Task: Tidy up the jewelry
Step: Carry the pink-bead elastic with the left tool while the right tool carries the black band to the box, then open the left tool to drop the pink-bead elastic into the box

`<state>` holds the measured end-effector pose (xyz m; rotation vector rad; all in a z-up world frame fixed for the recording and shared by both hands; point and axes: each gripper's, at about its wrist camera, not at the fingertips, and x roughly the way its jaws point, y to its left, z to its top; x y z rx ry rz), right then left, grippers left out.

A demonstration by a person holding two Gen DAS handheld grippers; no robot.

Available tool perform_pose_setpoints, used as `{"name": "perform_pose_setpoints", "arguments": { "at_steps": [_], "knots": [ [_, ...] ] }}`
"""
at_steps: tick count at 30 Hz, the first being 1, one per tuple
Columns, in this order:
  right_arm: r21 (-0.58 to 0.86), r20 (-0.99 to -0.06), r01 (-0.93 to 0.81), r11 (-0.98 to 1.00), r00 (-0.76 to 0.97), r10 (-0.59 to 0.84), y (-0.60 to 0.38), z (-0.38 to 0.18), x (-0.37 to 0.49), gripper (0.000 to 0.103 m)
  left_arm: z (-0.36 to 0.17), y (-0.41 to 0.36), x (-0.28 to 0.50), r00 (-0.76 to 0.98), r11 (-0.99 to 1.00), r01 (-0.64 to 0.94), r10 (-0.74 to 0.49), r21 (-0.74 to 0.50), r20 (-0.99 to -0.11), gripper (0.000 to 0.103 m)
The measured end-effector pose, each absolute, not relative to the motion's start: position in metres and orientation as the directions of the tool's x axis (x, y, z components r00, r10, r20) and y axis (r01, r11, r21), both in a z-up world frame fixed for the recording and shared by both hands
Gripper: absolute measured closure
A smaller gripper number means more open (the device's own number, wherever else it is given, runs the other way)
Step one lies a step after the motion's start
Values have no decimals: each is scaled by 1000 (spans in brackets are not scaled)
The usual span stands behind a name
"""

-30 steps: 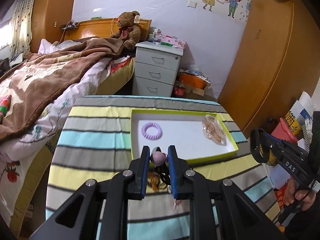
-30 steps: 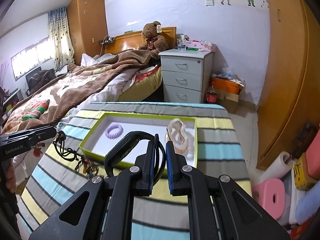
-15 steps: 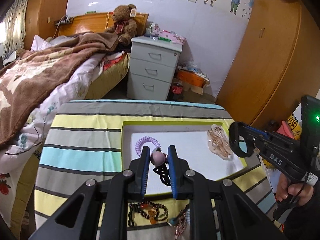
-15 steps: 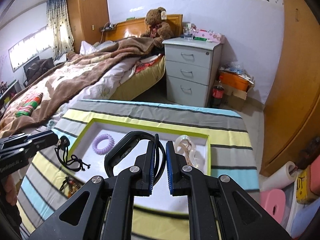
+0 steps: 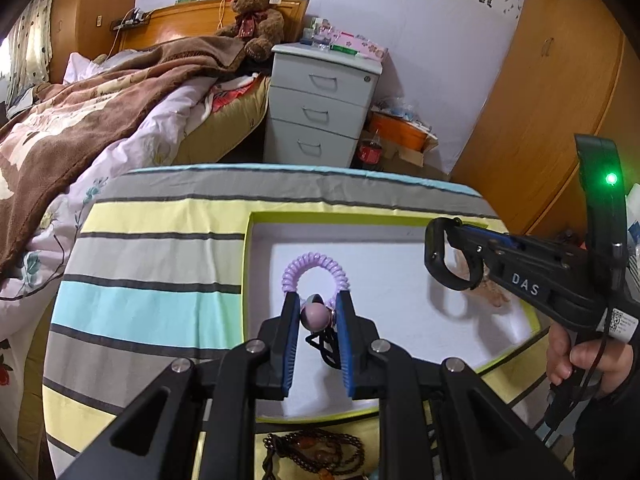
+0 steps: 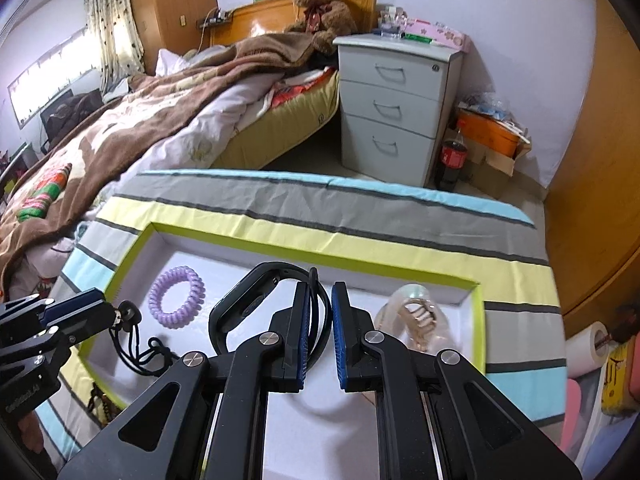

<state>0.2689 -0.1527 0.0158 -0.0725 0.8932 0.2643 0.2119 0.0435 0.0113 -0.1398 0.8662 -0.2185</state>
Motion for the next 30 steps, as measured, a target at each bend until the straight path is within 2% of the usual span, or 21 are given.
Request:
{"name": "perform_pose_setpoints", "arguments": {
  "at_steps": [30],
  "knots": [
    [-16, -817, -269, 963, 559, 143, -134, -13, 290, 92, -14, 43, 222, 590, 982, 98, -188, -161, -786, 84]
  ]
}}
